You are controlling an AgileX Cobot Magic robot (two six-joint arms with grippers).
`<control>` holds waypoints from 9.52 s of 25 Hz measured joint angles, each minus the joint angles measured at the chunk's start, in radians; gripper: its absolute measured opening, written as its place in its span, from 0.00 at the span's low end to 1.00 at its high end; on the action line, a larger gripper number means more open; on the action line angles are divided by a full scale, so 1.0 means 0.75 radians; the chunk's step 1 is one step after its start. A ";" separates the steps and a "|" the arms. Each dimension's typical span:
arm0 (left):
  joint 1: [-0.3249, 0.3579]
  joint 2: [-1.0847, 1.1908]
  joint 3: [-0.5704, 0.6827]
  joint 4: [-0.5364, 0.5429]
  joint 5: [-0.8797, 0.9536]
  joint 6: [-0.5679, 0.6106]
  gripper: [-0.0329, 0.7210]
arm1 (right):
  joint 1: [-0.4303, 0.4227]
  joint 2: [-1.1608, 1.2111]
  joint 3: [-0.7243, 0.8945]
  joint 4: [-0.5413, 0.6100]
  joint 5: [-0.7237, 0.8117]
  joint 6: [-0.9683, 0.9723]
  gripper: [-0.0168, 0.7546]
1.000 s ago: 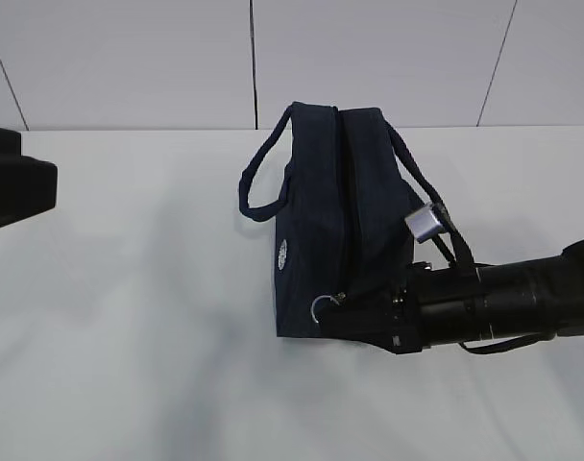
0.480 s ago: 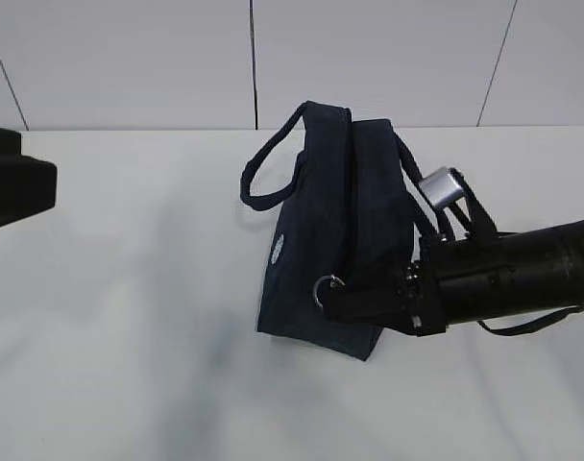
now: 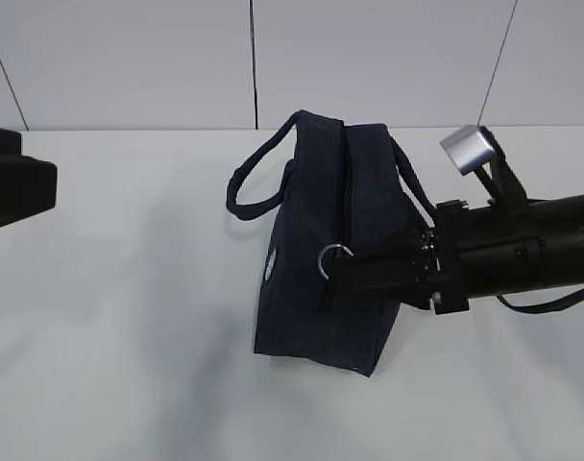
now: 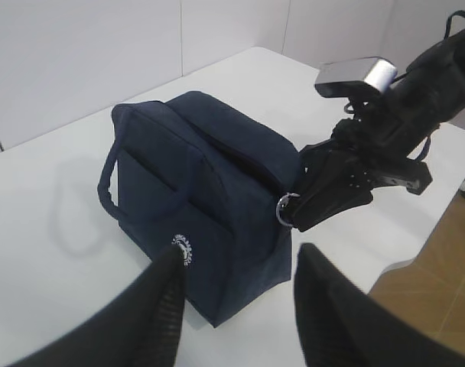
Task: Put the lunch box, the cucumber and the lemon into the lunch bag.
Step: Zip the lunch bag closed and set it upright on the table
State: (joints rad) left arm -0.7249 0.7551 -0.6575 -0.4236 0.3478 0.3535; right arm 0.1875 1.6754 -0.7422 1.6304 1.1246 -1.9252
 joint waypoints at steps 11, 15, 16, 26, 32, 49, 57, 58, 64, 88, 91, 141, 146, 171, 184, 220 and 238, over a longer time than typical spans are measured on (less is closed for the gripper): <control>0.000 0.090 0.000 -0.025 0.013 0.000 0.49 | 0.000 -0.127 -0.064 -0.013 -0.071 0.119 0.03; 0.000 0.187 0.000 -0.070 0.011 0.000 0.49 | 0.000 -0.127 -0.083 -0.013 -0.083 0.143 0.03; 0.000 0.225 0.000 -0.088 0.001 0.000 0.49 | 0.000 -0.127 -0.083 -0.013 -0.086 0.143 0.03; -0.048 0.545 0.000 -0.174 -0.219 0.011 0.49 | 0.000 -0.127 -0.083 -0.064 -0.113 0.219 0.03; -0.214 0.667 0.000 -0.125 -0.477 0.046 0.52 | 0.000 -0.127 -0.083 -0.081 -0.131 0.236 0.03; -0.252 1.033 -0.018 0.016 -0.872 0.052 0.66 | 0.000 -0.127 -0.083 -0.084 -0.140 0.265 0.03; -0.252 1.143 -0.118 0.055 -0.881 0.052 0.49 | 0.000 -0.127 -0.083 -0.084 -0.142 0.279 0.03; -0.252 1.153 -0.125 0.056 -0.878 0.052 0.44 | 0.000 -0.127 -0.083 -0.084 -0.142 0.285 0.03; -0.252 1.160 -0.130 0.049 -0.839 0.052 0.11 | 0.000 -0.127 -0.083 -0.060 -0.117 0.304 0.03; -0.252 1.157 -0.143 -0.080 -0.756 0.052 0.04 | 0.000 -0.193 -0.264 -0.080 -0.180 0.401 0.03; -0.252 1.157 -0.143 -0.082 -0.720 0.052 0.04 | 0.000 -0.198 -0.288 -0.074 -0.261 0.403 0.03; -0.252 1.136 -0.140 -0.118 -0.440 0.057 0.22 | 0.007 0.405 -0.854 -0.076 -0.726 0.407 0.03; -0.252 1.128 -0.138 -0.177 -0.413 0.057 0.57 | 0.007 0.405 -0.854 -0.076 -0.677 0.409 0.03; 0.277 1.105 -1.109 -0.063 0.896 -0.103 0.63 | 0.007 0.405 -0.854 -0.082 -0.627 0.447 0.03; 0.266 1.579 -1.541 -0.045 1.174 -0.188 0.63 | 0.007 0.405 -0.854 -0.083 -0.597 0.460 0.03; 0.263 1.743 -1.552 -0.131 1.119 -0.075 0.04 | -0.014 0.405 -0.854 -0.085 -0.587 0.469 0.03; 0.203 1.570 -1.552 -0.061 1.155 -0.075 0.04 | -0.066 0.405 -0.896 -0.096 -0.534 0.495 0.03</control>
State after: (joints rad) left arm -0.5725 1.9327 -1.8212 -0.4695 1.2140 0.2974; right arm 0.1382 1.9789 -1.4139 1.5584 0.7243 -1.5543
